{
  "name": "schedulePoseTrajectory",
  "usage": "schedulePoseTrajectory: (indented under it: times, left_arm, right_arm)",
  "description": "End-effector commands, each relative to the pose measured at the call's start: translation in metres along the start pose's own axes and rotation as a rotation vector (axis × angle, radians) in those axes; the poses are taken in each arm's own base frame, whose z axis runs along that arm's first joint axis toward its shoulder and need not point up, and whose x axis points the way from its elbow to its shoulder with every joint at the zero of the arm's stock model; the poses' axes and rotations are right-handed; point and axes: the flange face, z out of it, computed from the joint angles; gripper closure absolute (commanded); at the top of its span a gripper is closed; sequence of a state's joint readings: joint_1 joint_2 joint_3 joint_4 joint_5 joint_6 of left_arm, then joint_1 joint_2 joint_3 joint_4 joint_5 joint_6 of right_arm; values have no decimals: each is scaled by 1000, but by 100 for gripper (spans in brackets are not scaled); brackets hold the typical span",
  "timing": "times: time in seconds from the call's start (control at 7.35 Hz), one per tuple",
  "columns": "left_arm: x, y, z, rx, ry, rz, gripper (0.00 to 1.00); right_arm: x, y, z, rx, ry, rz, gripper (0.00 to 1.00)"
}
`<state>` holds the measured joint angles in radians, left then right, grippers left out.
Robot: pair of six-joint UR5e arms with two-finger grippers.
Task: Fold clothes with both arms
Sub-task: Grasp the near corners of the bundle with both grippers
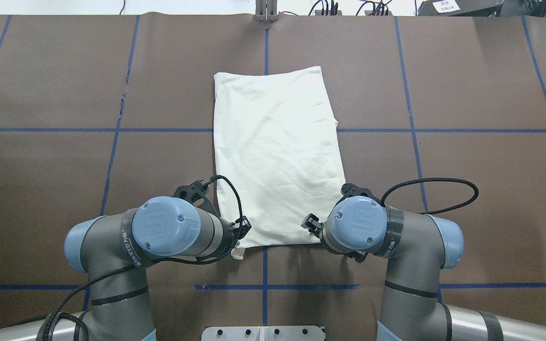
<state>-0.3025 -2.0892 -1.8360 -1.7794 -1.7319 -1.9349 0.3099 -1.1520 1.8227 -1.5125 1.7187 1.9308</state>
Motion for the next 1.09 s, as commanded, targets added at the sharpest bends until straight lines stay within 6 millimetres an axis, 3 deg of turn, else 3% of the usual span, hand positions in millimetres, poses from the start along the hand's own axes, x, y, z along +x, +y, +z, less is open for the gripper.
schedulePoseTrajectory:
  times: [0.0,0.27,0.41,0.95]
  left_arm:
    - [-1,0,1,1,-3,0,100]
    - [-1,-1,2,1,-4,0,100]
    - [-1,-1,3,2,-5,0,100]
    - [0,0,2,0,-1,2,100]
  right_arm:
    - [0,-1,4,7,3,-3,2]
    - [-4,1,0,1,-8,-5,78]
    - [-4,1,0,1,-8,-7,98]
    - [-16,0,-11,0,-30,-5,100]
